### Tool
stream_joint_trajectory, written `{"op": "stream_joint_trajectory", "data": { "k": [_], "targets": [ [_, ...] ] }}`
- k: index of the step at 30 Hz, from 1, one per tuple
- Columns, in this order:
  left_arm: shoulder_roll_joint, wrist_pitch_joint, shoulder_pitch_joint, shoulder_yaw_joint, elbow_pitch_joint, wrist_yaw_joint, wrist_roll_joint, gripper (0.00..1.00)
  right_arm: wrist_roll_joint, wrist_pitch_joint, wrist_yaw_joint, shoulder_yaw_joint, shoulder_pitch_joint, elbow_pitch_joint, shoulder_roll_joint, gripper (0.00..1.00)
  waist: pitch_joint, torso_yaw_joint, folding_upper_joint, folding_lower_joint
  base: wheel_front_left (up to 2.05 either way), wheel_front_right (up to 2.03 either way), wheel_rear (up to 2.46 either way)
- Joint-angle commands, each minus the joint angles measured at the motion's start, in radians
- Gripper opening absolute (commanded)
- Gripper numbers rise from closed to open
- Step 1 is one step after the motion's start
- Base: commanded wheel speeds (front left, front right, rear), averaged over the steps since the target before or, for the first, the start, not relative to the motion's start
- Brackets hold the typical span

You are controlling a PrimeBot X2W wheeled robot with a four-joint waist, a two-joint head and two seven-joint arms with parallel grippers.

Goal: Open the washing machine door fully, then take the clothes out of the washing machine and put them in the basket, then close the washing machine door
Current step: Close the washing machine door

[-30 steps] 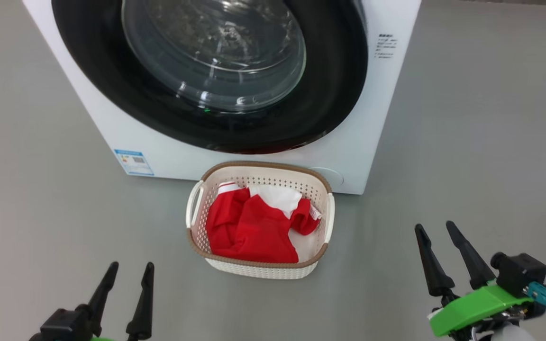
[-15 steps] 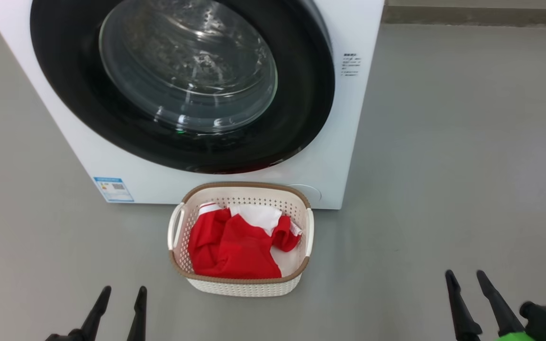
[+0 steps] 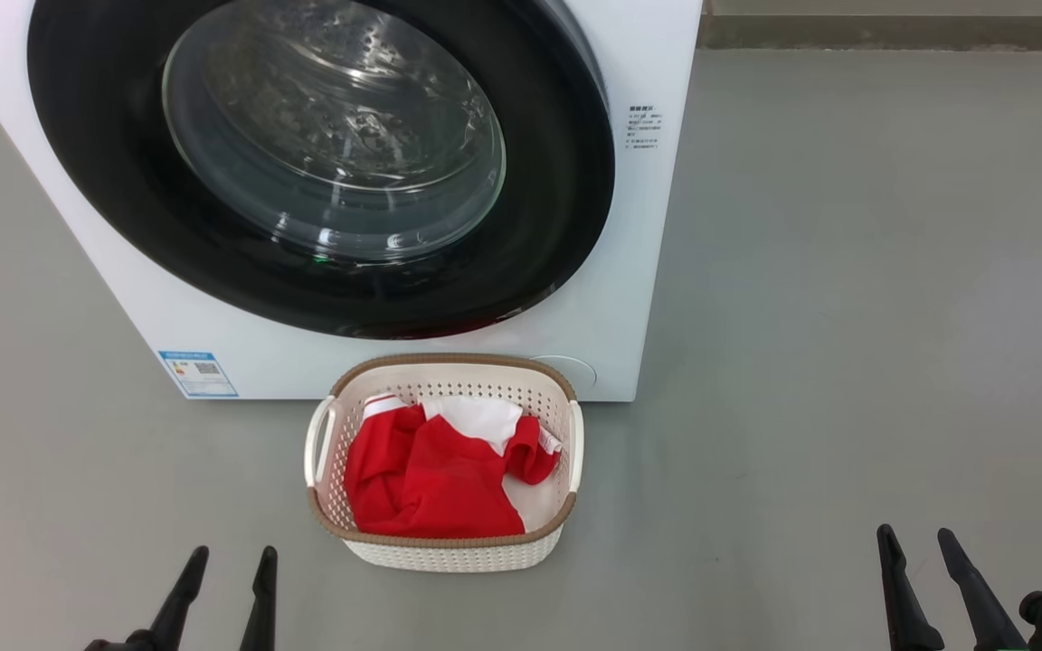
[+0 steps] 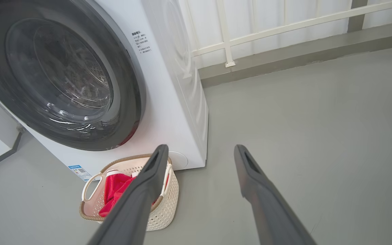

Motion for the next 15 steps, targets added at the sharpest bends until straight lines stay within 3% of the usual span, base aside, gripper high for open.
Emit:
{"op": "stream_joint_trajectory", "data": {
  "k": [1,15],
  "targets": [
    [0.013,-0.005,-0.011,0.04,-0.026,0.001,0.003,1.0,-0.015,-0.006,-0.001,0.019,-0.008,-0.027,-0.014,1.0,-0.001,0.001,0.0,-0.0001,0.0,0.0,0.0],
    [0.021,-0.005,-0.013,0.039,-0.019,0.001,0.022,1.0,-0.016,-0.006,-0.001,0.022,-0.009,-0.041,-0.006,1.0,0.0,-0.001,0.0,-0.0001,0.0,0.0,0.0]
  ]
}}
